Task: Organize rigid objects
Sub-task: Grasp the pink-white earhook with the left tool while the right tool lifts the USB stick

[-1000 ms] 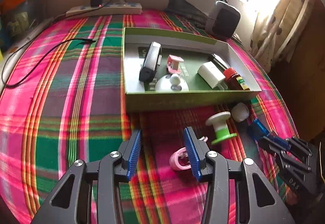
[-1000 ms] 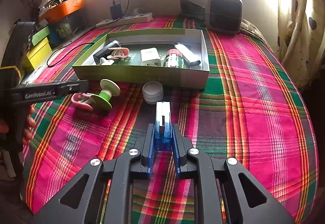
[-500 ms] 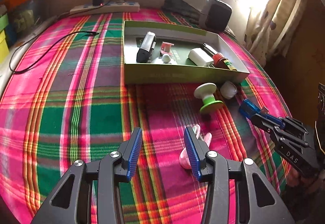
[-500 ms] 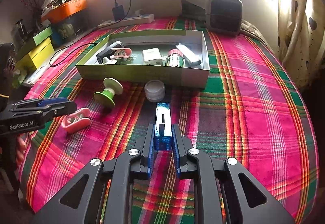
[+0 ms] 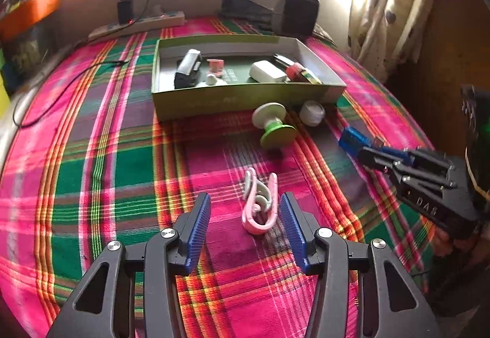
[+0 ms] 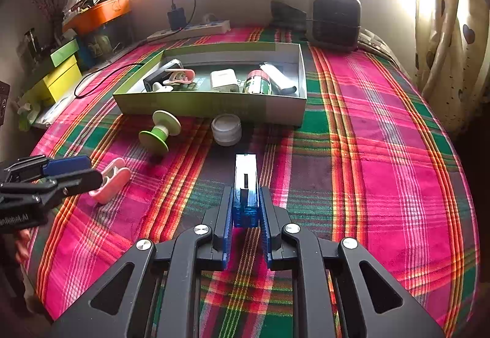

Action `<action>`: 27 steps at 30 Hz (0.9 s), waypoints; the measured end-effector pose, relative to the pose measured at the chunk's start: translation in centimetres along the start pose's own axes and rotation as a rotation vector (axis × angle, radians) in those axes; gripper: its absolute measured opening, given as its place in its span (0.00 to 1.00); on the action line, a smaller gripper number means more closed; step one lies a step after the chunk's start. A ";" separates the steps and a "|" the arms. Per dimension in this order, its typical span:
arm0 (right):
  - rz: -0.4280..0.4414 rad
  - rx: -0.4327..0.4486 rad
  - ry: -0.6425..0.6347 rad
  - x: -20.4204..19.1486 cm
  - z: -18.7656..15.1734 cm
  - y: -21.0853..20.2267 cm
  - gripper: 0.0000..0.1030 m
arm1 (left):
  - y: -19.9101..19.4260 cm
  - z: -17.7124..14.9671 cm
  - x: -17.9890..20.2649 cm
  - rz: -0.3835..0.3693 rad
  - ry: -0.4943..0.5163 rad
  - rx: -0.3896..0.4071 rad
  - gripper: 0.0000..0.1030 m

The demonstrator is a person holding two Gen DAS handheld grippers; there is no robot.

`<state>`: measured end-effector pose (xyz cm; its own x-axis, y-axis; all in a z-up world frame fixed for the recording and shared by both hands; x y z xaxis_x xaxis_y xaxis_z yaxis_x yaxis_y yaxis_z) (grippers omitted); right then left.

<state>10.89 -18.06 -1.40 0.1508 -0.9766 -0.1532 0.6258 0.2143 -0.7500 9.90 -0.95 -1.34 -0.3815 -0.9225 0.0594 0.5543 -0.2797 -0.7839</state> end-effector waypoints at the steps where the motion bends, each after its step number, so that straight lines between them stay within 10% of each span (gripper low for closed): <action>1: 0.000 0.000 -0.001 0.0 0.0 0.0 0.16 | 0.1 0.0 0.2 -0.003 0.002 -0.003 0.46; 27: 0.017 -0.027 -0.003 0.0 -0.4 0.4 0.16 | 1.8 0.3 1.0 0.088 0.053 0.005 0.40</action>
<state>10.87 -17.98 -1.96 0.1635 -0.9727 -0.1648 0.6018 0.2307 -0.7646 10.71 -2.41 -2.50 -0.3697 -0.9282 -0.0419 0.5905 -0.1999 -0.7819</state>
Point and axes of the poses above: each gripper's, at about its wrist camera, not at the fingertips, and y roughly the way its jaws point, x to its right, z to its top, the point moved 4 cm from there along y, roughly the way its jaws point, and after that the axes turned 7 degrees about y, right-handed, at the moved point
